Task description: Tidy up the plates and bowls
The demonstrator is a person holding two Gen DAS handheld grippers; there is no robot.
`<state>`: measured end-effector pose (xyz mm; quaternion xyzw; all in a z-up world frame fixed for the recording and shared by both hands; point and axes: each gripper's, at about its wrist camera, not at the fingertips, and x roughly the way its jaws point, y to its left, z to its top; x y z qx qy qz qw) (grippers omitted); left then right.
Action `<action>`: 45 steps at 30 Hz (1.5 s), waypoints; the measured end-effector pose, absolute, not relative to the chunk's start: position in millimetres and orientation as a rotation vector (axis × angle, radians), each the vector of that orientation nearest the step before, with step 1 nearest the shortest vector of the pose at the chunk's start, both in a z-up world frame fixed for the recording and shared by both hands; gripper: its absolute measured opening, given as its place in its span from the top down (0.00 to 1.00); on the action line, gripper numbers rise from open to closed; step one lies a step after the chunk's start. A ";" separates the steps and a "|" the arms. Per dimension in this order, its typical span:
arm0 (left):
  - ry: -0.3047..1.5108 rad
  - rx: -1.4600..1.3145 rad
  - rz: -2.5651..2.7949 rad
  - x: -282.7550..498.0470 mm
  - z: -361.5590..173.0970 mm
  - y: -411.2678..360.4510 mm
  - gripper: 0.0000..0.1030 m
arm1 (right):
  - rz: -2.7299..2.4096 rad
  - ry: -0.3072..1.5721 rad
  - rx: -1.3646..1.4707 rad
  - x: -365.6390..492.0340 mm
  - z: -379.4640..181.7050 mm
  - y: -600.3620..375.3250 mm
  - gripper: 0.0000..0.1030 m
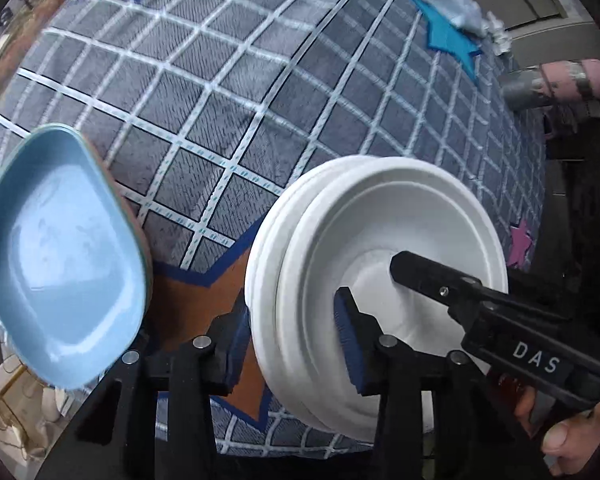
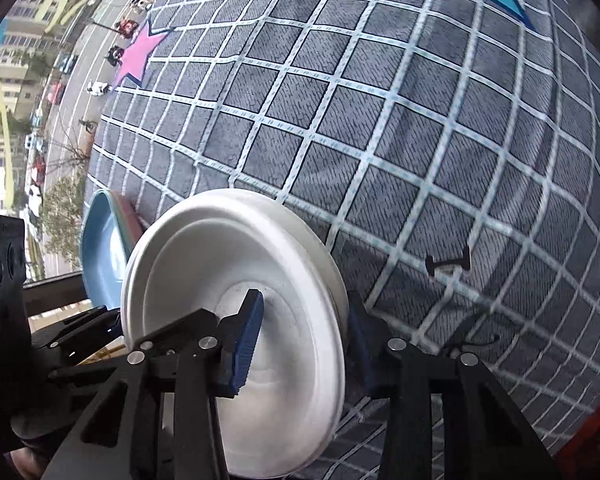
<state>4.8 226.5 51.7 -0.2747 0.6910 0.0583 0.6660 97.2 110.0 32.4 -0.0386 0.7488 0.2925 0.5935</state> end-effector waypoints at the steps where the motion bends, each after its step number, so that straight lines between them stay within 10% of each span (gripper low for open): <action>1: 1.550 -0.609 0.129 1.3 57.3 223.6 0.57 | 0.684 1.730 -0.074 96.1 39.5 105.4 0.59; 20: 1.391 -0.571 0.343 -78.7 146.5 259.1 0.56 | 0.846 1.597 -0.109 34.3 128.6 149.7 0.59; 34: 1.395 -0.671 0.333 -95.3 103.1 372.1 0.56 | 0.801 1.655 -0.150 19.8 92.7 261.6 0.58; 38: 1.412 -0.651 0.347 -88.8 91.0 390.7 0.54 | 0.734 1.692 -0.128 31.2 78.1 275.4 0.18; 45: 1.432 -0.552 0.378 -90.1 98.0 398.5 0.44 | 0.650 1.633 -0.159 36.5 96.6 262.6 0.18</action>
